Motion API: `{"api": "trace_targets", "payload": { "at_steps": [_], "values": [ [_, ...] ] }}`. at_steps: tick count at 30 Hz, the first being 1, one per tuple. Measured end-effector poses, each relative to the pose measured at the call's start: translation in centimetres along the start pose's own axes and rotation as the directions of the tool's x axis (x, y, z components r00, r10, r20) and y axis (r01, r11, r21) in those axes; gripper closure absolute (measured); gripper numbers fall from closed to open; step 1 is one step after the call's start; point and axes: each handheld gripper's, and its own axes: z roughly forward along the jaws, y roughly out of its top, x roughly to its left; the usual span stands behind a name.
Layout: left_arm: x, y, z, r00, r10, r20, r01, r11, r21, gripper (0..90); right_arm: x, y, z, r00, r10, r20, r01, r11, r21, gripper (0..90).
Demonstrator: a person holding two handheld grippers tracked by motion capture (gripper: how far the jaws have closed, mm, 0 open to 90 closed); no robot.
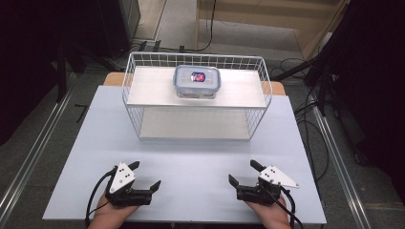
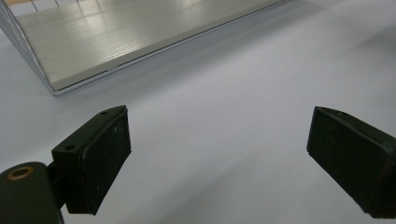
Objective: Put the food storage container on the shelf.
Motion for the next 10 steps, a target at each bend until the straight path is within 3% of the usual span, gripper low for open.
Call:
{"api": "trace_targets", "payload": {
  "at_steps": [10],
  "values": [
    [0.41,0.13,-0.39,0.9998,-0.017,-0.014,0.017,0.9996,-0.022,7.1,-0.27,0.16,-0.26,0.9999,0.013,0.005,-0.013,1.0,-0.016,6.6]
  ]
}}
